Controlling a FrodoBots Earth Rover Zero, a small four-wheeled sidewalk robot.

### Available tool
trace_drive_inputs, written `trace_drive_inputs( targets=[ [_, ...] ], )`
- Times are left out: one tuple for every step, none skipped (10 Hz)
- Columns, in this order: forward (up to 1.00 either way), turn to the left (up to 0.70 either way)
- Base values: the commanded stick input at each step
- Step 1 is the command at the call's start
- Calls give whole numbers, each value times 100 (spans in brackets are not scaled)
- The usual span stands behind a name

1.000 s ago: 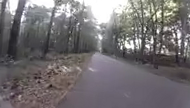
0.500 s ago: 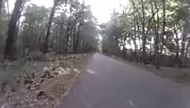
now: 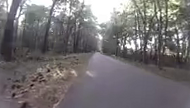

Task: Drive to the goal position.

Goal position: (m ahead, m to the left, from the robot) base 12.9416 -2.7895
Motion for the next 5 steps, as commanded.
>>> trace_drive_inputs(
  targets=[
    [70,-1],
    [70,-1],
    [70,-1],
    [70,-1],
    [70,-1]
  ],
)
